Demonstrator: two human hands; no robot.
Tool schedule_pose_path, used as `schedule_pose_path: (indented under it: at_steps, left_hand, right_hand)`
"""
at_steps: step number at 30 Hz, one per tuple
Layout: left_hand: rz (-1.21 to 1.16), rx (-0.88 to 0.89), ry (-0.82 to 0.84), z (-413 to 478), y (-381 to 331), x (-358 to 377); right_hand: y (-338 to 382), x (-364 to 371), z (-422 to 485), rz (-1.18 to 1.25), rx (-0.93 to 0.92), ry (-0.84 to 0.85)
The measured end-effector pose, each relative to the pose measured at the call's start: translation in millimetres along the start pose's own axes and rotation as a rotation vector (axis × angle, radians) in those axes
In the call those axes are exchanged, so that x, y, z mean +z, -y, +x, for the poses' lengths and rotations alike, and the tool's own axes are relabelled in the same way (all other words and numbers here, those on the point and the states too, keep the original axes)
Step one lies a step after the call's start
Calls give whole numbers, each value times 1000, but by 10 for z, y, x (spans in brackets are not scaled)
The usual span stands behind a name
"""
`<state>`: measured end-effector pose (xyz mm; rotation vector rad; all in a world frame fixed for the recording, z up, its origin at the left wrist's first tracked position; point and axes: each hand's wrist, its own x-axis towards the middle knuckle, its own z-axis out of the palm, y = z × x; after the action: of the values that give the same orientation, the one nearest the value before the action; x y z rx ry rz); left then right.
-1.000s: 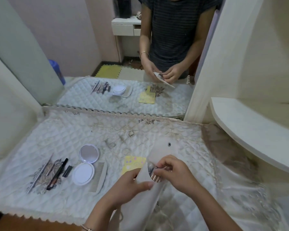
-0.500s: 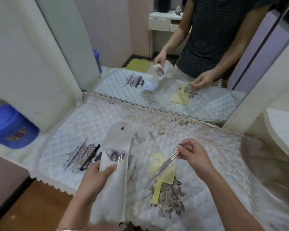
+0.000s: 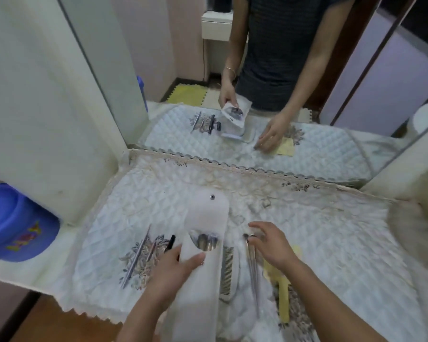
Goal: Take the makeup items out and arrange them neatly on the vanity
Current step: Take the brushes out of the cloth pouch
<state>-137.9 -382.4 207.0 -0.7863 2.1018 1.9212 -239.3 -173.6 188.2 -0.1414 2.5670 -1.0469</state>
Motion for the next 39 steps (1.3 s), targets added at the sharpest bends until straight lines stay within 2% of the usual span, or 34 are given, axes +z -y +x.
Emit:
schedule_pose_path:
  at_steps: [3,6,10,15,18,22,28,33,39]
  left_hand:
    - [-39,-22,126,85,21,101]
    - [-37,-12,258,130,28,238]
    - [40,63,388,113,26,408]
    - [76,83,393,49,43,548]
    - [122,119,398,-6,26,604]
    - [128,132,413,-55,-23,627]
    - [149,159,436,-134,-81,623]
    - [115,136,511,-181,-102,569]
    - [107,132,457,-212,-85,463]
  right_hand:
    - [137,-52,-220,158,-32,-209]
    - [350,-77,-473,280,-121,-181]
    - [350,-26,-630,91,-143,-138]
    - [201,-79,-770,16,-142,-154]
    - [123,-150,-817,-14,-142,-119]
    - [75,-259,-827,74,-146,-87]
    - [47,-362,-807,-31,-181,9]
    - [7,-434,-830,141,-172,34]
    - [-35,-522,-671,689,14,-223]
